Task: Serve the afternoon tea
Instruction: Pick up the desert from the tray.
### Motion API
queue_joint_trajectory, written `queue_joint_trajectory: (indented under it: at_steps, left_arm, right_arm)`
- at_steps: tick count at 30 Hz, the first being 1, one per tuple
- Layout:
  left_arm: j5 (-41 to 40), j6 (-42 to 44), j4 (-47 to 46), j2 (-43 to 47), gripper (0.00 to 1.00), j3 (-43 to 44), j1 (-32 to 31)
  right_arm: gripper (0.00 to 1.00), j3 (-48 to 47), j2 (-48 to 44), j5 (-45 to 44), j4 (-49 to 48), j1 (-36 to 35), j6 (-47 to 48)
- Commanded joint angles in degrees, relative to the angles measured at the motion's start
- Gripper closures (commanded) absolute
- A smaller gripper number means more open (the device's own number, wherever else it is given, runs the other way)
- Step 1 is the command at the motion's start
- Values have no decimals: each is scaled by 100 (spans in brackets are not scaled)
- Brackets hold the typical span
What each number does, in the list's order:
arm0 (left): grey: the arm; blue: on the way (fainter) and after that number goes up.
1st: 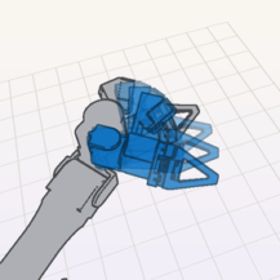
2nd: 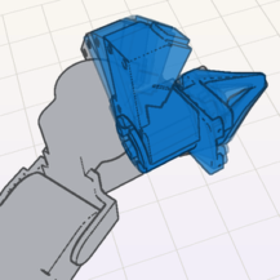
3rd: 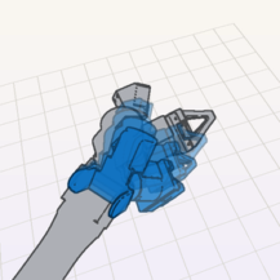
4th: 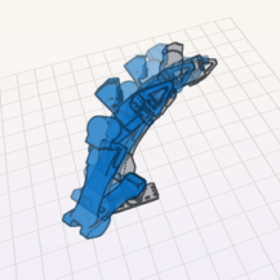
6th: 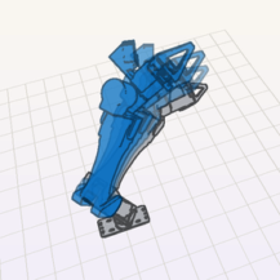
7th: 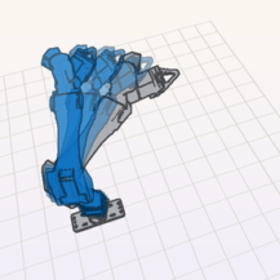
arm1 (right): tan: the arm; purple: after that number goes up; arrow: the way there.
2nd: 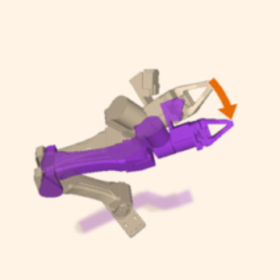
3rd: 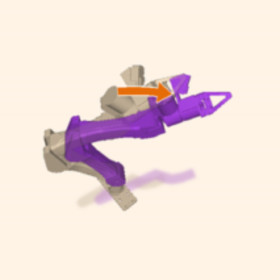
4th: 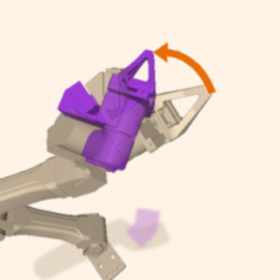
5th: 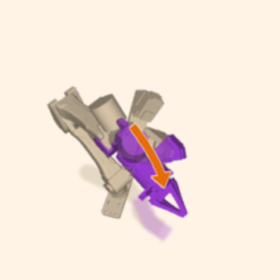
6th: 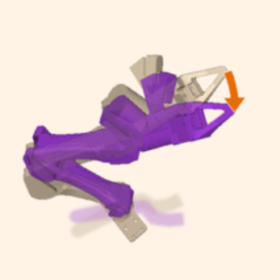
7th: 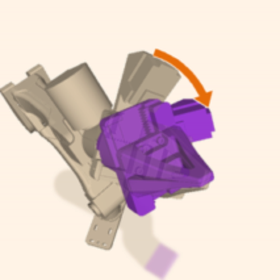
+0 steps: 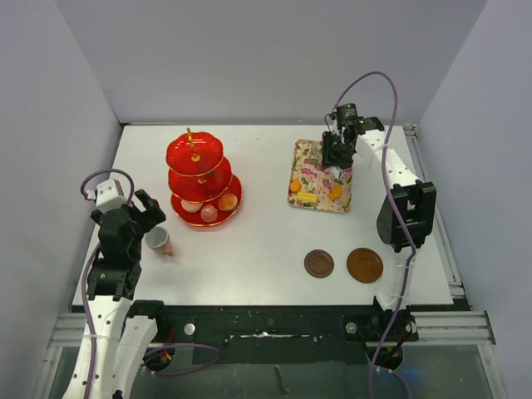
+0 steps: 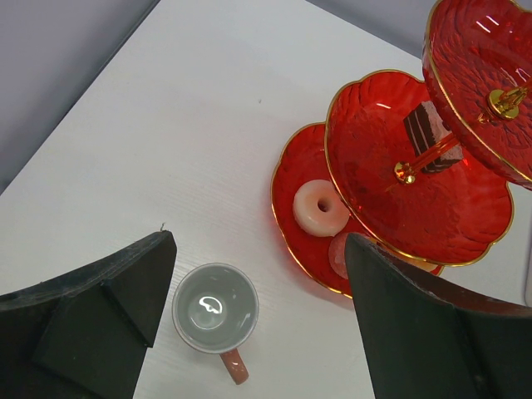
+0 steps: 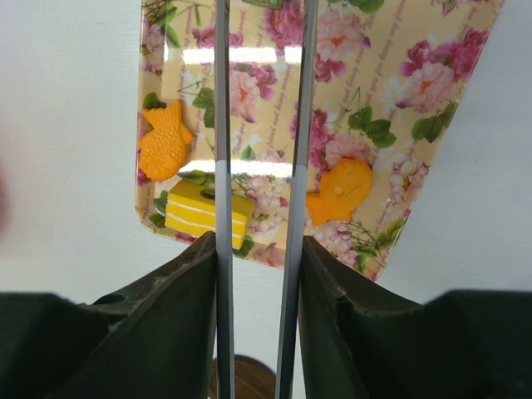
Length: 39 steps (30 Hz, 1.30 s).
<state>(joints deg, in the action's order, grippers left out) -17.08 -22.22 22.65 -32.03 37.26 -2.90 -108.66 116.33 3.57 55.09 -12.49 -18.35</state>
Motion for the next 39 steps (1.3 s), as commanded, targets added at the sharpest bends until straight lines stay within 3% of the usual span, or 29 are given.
queue_joint_trajectory:
  at_steps: [1, 10, 21, 29, 39]
  left_arm:
    - [73, 51, -379, 58, 18, 63, 26]
    - [71, 51, -383, 68, 18, 63, 26]
    - [135, 59, -388, 48, 18, 63, 34]
    - [152, 61, -356, 13, 18, 63, 26]
    - [126, 57, -340, 43, 18, 63, 35]
  right_arm:
    - [63, -325, 87, -11, -69, -61, 77]
    - [65, -386, 183, -94, -34, -115, 85]
    - [79, -182, -80, -403, -242, -283, 32]
    - [83, 707, -833, -311, -584, -401, -84]
    - [83, 2470, -2073, 14, -1068, -445, -362]
